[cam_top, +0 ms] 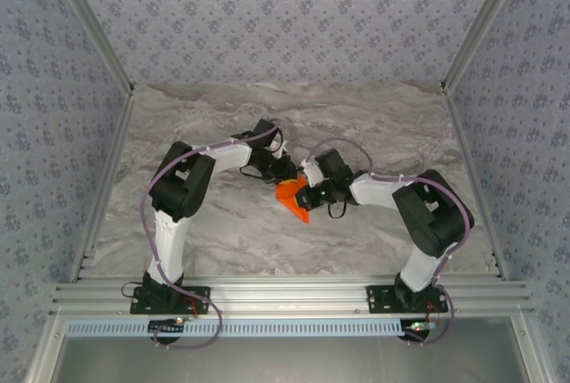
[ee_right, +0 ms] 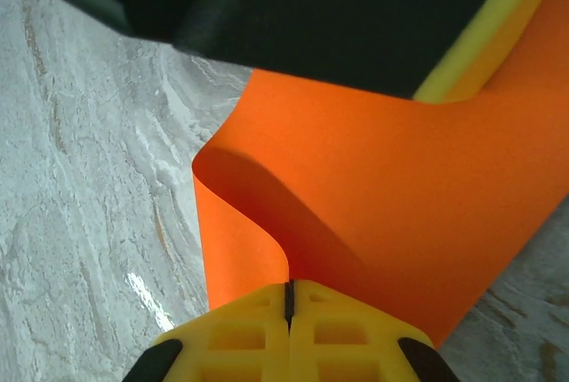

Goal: Fold a paper plane with a square sheet of paper (fold left side to right side)
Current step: Third fold the triangle at the center of the table.

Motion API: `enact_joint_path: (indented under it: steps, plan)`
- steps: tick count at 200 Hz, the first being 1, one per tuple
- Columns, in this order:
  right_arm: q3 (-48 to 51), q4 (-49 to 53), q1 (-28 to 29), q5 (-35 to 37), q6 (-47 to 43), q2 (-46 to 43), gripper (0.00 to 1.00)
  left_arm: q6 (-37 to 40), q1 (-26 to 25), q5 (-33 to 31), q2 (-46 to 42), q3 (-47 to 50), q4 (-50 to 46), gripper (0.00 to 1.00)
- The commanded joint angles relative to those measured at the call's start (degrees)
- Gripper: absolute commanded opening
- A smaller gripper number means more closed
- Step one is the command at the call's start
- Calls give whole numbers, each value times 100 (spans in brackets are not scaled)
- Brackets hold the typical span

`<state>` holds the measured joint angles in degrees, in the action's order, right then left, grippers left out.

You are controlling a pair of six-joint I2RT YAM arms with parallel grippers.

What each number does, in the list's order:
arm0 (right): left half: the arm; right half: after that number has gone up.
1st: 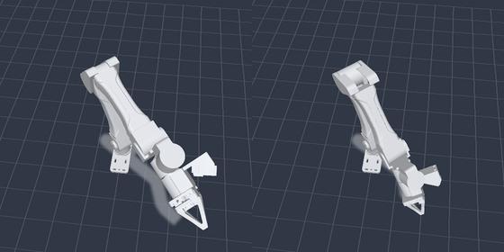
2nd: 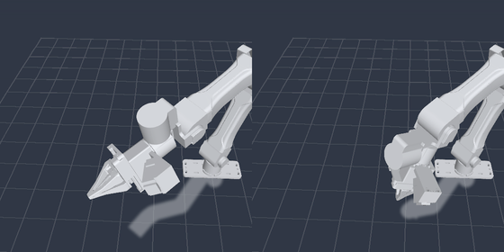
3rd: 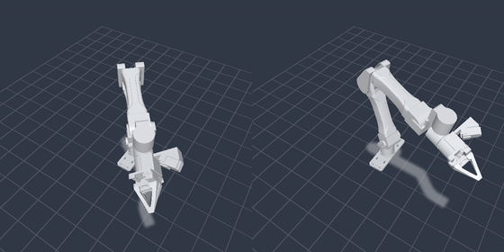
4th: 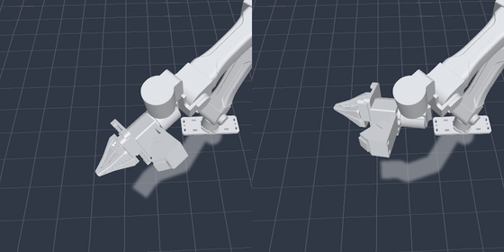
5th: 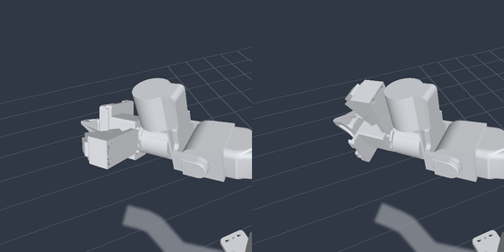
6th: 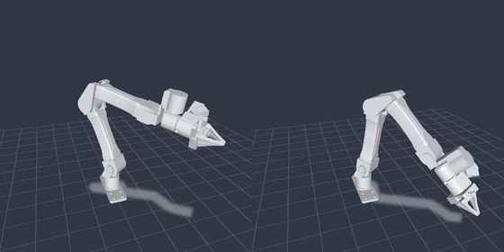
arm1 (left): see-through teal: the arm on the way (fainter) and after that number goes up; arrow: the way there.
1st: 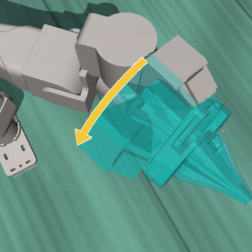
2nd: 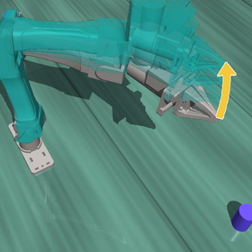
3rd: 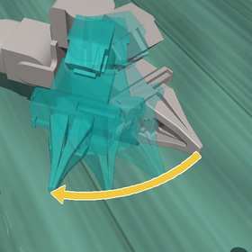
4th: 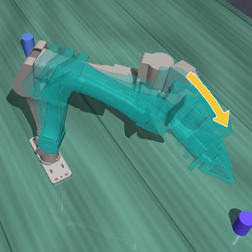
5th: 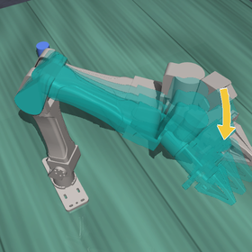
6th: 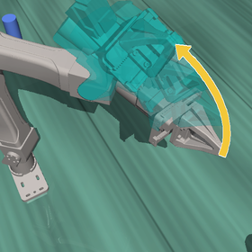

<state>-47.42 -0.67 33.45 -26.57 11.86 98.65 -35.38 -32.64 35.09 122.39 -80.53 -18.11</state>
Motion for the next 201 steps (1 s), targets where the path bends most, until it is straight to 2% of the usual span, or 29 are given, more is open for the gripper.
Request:
enact_joint_path:
  steps: [1, 201]
  plan:
    - [-145, 206, -94, 34, 71, 102, 0, 93, -32, -107, 180, -24, -255, 16]
    - [-312, 437, -217, 188, -51, 271, 0, 70, -60, -108, 186, 11, -228, 16]
